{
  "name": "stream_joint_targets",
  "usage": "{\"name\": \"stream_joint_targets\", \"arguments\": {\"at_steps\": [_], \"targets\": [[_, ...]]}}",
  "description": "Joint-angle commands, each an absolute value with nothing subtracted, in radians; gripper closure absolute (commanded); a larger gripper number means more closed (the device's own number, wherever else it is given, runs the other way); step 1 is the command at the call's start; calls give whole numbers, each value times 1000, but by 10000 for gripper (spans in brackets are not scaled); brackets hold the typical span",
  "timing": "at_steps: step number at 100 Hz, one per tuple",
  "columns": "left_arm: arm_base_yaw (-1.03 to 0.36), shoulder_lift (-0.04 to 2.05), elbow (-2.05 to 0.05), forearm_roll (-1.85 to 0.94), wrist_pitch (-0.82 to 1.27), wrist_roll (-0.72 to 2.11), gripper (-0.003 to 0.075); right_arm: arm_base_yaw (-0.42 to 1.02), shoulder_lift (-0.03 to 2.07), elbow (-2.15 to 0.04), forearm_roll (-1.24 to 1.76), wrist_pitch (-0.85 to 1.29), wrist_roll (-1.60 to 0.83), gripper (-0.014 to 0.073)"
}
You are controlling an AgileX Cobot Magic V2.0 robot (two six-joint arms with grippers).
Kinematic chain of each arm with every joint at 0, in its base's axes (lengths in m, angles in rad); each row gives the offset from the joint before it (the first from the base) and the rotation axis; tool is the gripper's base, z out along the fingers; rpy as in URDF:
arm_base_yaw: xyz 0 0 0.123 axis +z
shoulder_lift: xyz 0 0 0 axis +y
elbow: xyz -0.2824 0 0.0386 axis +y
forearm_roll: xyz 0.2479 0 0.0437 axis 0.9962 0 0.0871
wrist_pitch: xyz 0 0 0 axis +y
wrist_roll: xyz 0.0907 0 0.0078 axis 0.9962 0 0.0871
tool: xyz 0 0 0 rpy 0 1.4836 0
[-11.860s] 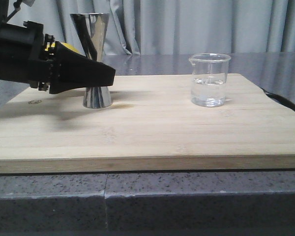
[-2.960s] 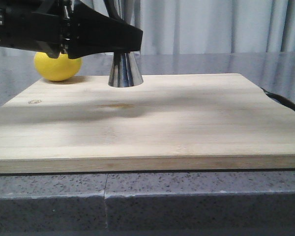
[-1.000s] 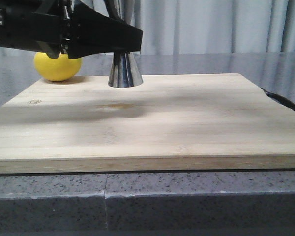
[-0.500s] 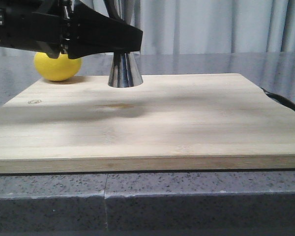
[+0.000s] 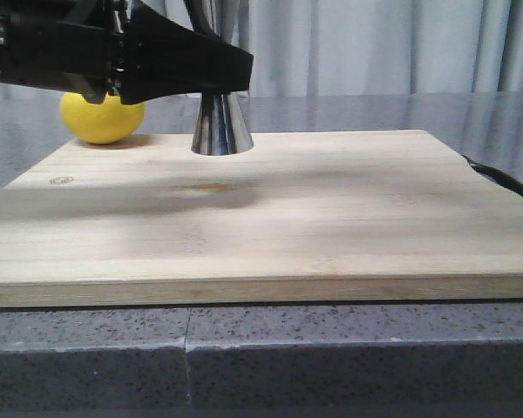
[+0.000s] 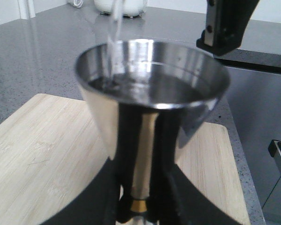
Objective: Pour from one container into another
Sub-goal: 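Tilt the beaker with the right gripper, pouring liquid into the jigger cup, then lower the beaker back onto the board and open the right gripper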
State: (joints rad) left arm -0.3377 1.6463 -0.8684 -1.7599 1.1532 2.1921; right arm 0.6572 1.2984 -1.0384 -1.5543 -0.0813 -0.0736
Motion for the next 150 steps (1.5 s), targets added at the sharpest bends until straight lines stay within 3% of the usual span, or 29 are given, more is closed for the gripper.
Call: {"name": "stream_joint_targets", "arguments": {"at_steps": [1, 47, 87, 106, 120, 150], "targets": [[-346, 1609, -896, -1837, 1272, 2186, 739, 659, 1273, -1077, -1560, -87, -76, 410], [-346, 1609, -896, -1837, 1272, 2186, 739, 659, 1273, -1077, -1380, -44, 53, 410], [-346, 1609, -896, -1837, 1272, 2186, 739, 652, 1273, -1077, -1207, 61, 569, 410], [-346, 1609, -896, -1837, 1272, 2186, 739, 539, 1276, -1077, -1203, 37, 799, 410], [-346, 1609, -896, -1837, 1272, 2186, 739, 403, 1288, -1072, -1202, -69, 904, 410], [-346, 1609, -896, -1837, 1272, 2186, 739, 174, 1419, -1015, -1134, -513, 916, 410]]}}
